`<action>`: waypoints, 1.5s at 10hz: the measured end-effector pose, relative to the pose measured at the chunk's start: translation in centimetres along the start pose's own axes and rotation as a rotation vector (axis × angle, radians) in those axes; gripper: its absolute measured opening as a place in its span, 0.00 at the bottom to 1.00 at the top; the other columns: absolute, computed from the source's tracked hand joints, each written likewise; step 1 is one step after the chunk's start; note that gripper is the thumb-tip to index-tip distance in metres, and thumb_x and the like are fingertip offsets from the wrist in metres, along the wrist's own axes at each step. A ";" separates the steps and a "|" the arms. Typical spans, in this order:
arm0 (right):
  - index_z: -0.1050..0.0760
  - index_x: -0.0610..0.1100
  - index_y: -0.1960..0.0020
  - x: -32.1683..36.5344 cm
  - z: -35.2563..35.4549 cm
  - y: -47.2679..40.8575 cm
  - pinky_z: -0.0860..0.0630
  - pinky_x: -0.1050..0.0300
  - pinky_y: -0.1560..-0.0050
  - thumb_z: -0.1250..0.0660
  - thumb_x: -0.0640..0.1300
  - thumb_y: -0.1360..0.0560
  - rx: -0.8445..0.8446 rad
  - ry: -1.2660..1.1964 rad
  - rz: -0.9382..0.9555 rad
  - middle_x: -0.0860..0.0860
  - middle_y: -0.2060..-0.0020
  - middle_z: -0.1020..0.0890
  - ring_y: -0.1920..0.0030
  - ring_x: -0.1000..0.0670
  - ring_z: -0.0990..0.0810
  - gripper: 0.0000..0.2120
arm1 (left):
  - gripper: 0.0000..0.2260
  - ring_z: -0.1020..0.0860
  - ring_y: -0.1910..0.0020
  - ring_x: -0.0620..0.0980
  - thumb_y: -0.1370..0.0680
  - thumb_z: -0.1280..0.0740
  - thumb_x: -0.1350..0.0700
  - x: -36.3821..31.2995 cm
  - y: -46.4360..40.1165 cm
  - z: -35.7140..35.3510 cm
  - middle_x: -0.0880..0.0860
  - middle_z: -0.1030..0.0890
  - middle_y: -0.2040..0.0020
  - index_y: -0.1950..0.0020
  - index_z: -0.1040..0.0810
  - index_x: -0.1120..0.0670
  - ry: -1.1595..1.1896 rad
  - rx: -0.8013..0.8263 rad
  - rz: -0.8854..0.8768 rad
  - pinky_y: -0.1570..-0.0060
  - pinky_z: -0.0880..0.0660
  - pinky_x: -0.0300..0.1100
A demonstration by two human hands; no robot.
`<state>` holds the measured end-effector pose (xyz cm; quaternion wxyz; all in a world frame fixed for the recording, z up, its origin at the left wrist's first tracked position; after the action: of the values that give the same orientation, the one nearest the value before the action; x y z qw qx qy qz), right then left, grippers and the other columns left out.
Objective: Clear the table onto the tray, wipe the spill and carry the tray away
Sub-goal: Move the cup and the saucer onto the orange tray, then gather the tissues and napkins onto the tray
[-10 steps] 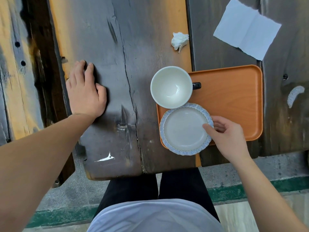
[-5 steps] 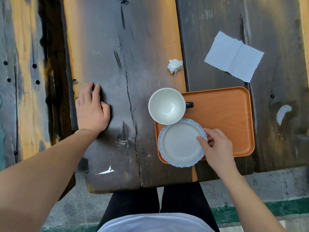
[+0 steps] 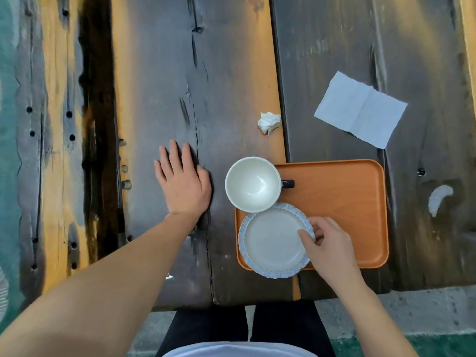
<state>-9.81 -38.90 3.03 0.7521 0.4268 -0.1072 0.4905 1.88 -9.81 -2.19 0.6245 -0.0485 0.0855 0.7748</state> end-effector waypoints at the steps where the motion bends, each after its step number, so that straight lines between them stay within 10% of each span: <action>1: 0.23 0.54 0.48 0.9 1.9 -1.1 0.21 0.59 0.56 0.27 0.49 0.26 -0.016 0.014 -0.003 0.59 0.56 0.22 0.57 0.59 0.21 0.09 | 0.28 0.41 0.18 0.67 0.20 0.46 0.51 0.0 -0.1 0.2 0.63 0.36 0.19 0.21 0.33 0.59 0.022 0.003 0.010 0.20 0.47 0.64; 8: 0.19 0.44 0.42 14.5 0.4 -17.8 0.21 0.44 0.48 0.33 0.44 0.22 -0.206 0.249 0.381 0.45 0.48 0.22 0.48 0.45 0.22 0.11 | 0.29 0.43 0.18 0.65 0.21 0.46 0.49 0.1 -0.5 0.3 0.62 0.38 0.18 0.21 0.33 0.58 0.007 0.012 0.035 0.19 0.48 0.64; 11: 0.18 0.42 0.45 14.0 1.6 -17.0 0.22 0.51 0.51 0.32 0.42 0.22 -0.228 0.186 0.394 0.46 0.51 0.21 0.52 0.47 0.22 0.08 | 0.29 0.44 0.17 0.65 0.21 0.47 0.49 0.2 -0.5 0.3 0.62 0.38 0.18 0.21 0.33 0.58 0.023 0.021 0.041 0.19 0.49 0.64; 13: 0.16 0.44 0.48 8.4 6.3 -9.7 0.30 0.75 0.55 0.30 0.41 0.23 -0.365 0.096 0.315 0.50 0.54 0.20 0.56 0.55 0.23 0.06 | 0.28 0.45 0.18 0.66 0.21 0.45 0.51 0.2 -0.3 0.2 0.63 0.38 0.18 0.21 0.34 0.59 0.046 0.003 0.046 0.19 0.50 0.64; 15: 0.17 0.42 0.54 4.5 5.0 -6.6 0.25 0.67 0.56 0.26 0.40 0.25 -0.263 0.177 0.306 0.50 0.59 0.18 0.57 0.52 0.20 0.02 | 0.28 0.45 0.17 0.65 0.21 0.44 0.52 0.0 -0.2 0.1 0.63 0.38 0.18 0.21 0.34 0.59 0.060 0.000 0.048 0.19 0.50 0.63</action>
<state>-0.81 -40.75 5.20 0.7247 0.2592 -0.1673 0.6162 2.07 -9.77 -2.09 0.6028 -0.0695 0.1053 0.7878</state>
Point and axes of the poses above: each hand's wrist, its own y-axis away from the middle knuckle, its own z-axis out of the back of the hand, x = y × z, the point moved 3 cm from there along -y, towards the middle knuckle
